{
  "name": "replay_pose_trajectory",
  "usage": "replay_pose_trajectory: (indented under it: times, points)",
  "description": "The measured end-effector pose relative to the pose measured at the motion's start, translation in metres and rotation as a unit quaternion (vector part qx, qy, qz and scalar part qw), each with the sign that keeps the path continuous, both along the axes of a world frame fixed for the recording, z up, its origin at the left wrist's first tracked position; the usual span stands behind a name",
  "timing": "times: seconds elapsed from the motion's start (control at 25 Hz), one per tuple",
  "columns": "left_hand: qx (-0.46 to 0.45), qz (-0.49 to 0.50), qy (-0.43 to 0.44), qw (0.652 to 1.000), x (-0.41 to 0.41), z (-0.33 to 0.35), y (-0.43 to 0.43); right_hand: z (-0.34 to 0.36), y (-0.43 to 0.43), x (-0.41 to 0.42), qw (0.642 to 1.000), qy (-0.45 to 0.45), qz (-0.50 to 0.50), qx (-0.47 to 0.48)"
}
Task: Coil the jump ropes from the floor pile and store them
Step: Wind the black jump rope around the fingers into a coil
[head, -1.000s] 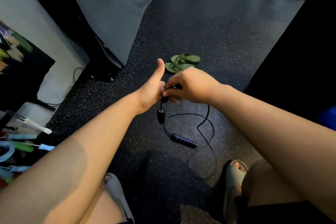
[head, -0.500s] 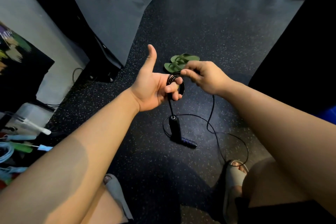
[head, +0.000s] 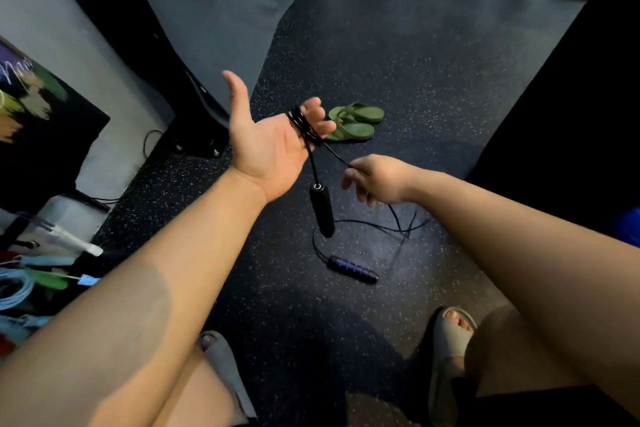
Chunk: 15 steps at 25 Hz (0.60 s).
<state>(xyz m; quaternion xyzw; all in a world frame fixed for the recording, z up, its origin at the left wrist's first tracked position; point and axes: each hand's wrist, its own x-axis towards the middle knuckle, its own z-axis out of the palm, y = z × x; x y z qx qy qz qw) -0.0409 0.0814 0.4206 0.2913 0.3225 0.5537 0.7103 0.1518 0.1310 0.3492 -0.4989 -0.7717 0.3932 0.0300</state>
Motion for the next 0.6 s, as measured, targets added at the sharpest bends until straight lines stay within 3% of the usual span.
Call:
replay_pose_trajectory:
  times: [0.12,0.32,0.44,0.6]
  points:
    - [0.01,0.068,0.003,0.998,-0.004,-0.002,0.002,0.01,-0.01,-0.006,0.997,-0.05,0.048,-0.023]
    - [-0.045,0.136,0.187,0.972,-0.006,-0.021,0.013,0.026,-0.025,-0.023,0.965,-0.122,0.164,0.161]
    - [-0.083,0.073,0.321,0.94,-0.007,-0.028,0.013,0.033,-0.032,-0.029,0.951,-0.098,0.171,0.236]
    - [-0.089,-0.107,0.416,0.899,0.001,-0.018,0.0,0.049,-0.034,-0.029,0.931,-0.028,0.177,0.317]
